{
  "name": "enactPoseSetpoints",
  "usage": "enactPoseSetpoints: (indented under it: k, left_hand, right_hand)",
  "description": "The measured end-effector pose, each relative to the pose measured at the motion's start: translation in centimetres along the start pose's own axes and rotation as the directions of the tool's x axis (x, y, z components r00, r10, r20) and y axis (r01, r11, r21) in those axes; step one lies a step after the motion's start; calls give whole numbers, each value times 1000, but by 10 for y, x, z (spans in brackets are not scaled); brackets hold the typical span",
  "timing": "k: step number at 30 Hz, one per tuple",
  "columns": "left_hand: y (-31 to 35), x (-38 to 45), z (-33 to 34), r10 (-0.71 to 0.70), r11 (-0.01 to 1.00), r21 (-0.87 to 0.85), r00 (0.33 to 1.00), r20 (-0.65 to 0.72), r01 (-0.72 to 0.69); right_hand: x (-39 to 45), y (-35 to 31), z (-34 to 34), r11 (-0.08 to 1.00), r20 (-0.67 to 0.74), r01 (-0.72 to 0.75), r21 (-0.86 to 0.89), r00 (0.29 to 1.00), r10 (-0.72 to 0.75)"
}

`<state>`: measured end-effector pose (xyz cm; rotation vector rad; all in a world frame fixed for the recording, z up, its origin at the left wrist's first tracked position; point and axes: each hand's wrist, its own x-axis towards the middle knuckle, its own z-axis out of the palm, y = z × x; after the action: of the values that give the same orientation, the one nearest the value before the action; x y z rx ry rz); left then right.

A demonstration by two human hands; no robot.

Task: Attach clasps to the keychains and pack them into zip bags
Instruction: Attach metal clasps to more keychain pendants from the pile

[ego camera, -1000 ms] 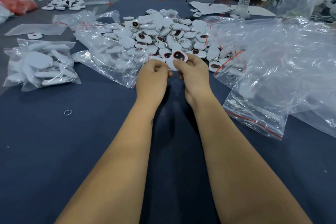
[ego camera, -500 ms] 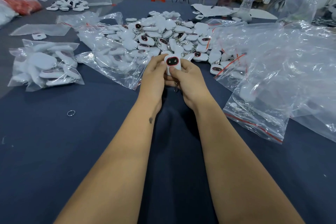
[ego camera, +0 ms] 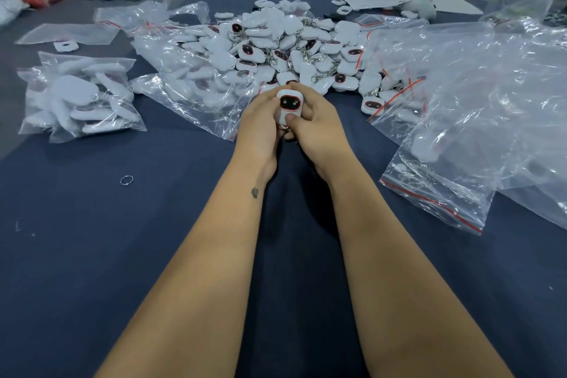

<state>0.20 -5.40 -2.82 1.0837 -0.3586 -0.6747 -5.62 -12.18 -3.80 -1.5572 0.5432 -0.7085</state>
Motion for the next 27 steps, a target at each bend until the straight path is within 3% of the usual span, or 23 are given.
enactPoseSetpoints:
  k: [21,27]
  left_hand:
    - [-5,6,2,15,980,196,1000,-16,-12]
    - [-7,6,0,47,977,208,999,-23,-42]
  right_hand:
    - [6,3,11,999,-120,-22,-41,993,17]
    - [4,-2,7,1000,-57,5,6,998,-5]
